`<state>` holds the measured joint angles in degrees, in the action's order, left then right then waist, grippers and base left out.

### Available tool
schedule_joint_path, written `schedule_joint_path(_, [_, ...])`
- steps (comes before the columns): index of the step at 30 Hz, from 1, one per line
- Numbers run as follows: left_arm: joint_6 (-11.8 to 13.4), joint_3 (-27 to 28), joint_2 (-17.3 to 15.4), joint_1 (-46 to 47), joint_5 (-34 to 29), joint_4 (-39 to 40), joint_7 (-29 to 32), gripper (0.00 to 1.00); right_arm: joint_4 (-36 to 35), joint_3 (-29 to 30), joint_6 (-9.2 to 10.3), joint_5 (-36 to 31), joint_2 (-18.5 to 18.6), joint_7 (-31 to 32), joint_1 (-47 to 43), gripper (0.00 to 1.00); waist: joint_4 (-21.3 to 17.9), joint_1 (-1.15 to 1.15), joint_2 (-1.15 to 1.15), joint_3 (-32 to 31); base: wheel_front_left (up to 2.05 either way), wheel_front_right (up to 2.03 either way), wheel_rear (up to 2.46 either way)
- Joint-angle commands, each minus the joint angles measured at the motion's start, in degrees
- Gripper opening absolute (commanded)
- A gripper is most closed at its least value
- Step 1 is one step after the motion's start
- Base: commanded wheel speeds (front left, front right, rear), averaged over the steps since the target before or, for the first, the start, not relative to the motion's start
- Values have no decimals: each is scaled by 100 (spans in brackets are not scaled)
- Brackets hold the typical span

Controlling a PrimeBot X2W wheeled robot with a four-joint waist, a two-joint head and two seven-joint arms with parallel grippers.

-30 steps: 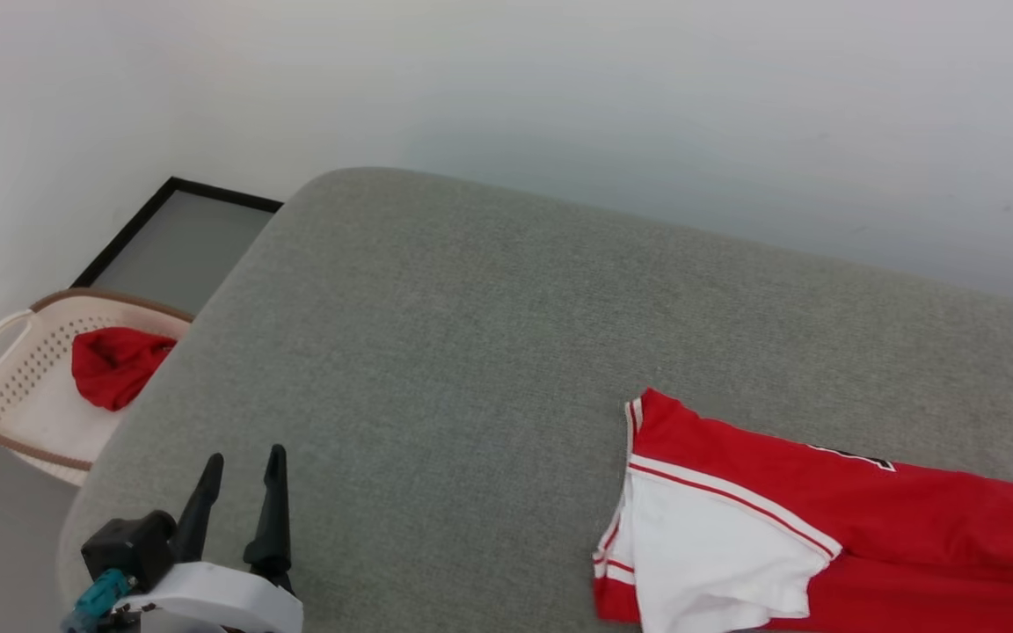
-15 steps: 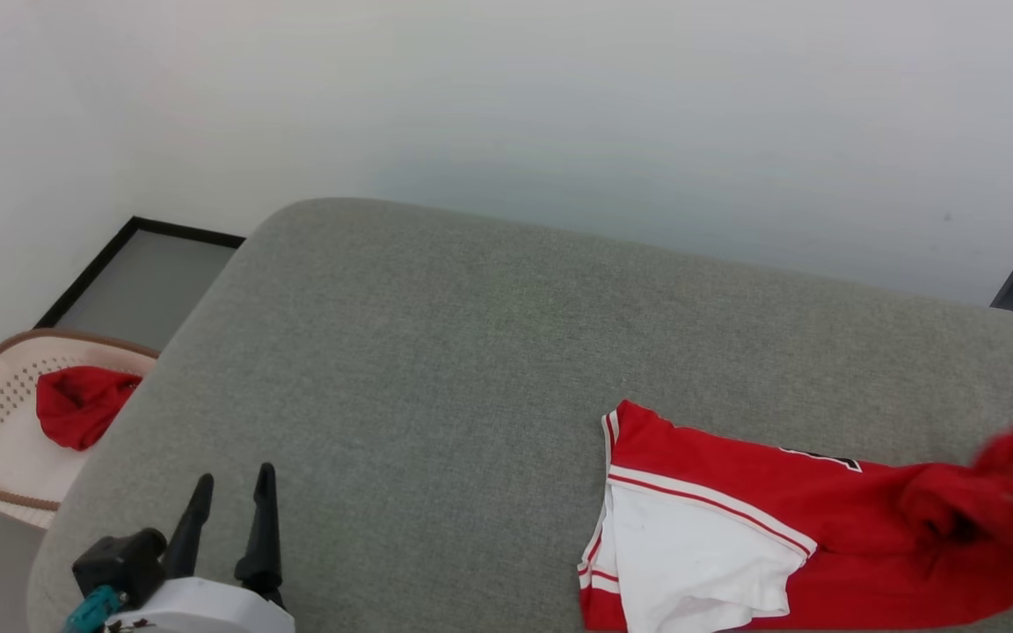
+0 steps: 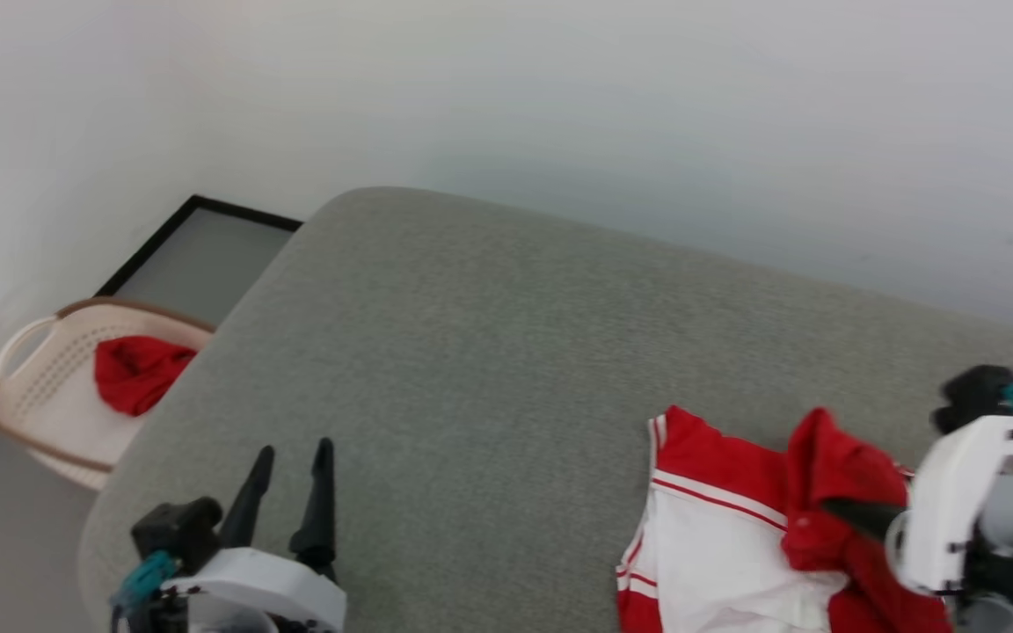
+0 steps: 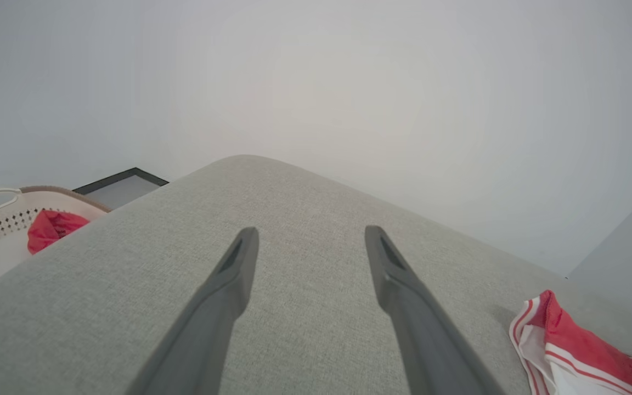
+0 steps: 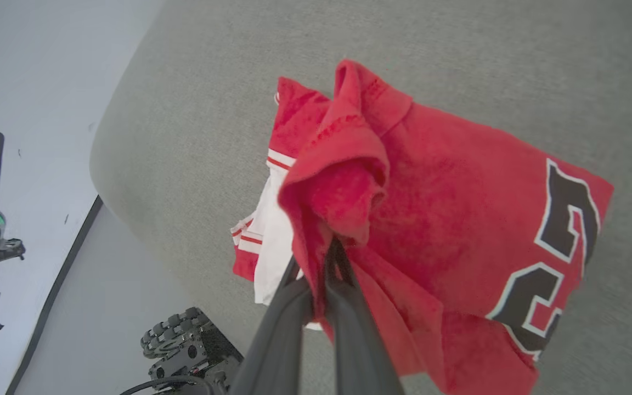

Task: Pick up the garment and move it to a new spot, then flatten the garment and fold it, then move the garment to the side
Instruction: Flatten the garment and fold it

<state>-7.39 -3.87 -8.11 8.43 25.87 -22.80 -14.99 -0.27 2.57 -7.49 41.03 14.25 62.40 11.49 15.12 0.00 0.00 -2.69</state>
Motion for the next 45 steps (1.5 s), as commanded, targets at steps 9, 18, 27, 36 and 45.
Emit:
schedule_joint_path(9, [-16, -261, 124, 285, 230, -164, -20, 100, 725, -618, 1, -381, -316, -424, 333, 0, 530, 0, 0, 198, 0, 0, 0])
schedule_joint_path(18, [-15, -285, 131, 368, 332, -320, -20, 100, 1582, -1198, 1, -697, -409, -961, 758, 80, 549, 0, 0, 234, 0, 0, 0])
schedule_joint_path(27, [-16, -129, 15, 185, 403, -389, -20, 100, 1616, -1588, 1, -355, -214, -1283, 985, 100, 202, 0, 0, 58, 0, 0, 0])
schedule_joint_path(36, [-16, 56, -88, 0, 361, -256, -20, 100, 816, -1923, 0, -67, 480, -2393, 631, 100, -246, 0, 0, -15, 0, 0, 0])
schedule_joint_path(45, [-16, 222, -138, -30, 110, -24, -20, 100, 627, -2028, 0, -146, 1250, -4457, 239, 100, -675, 0, 0, 58, 0, 0, 0])
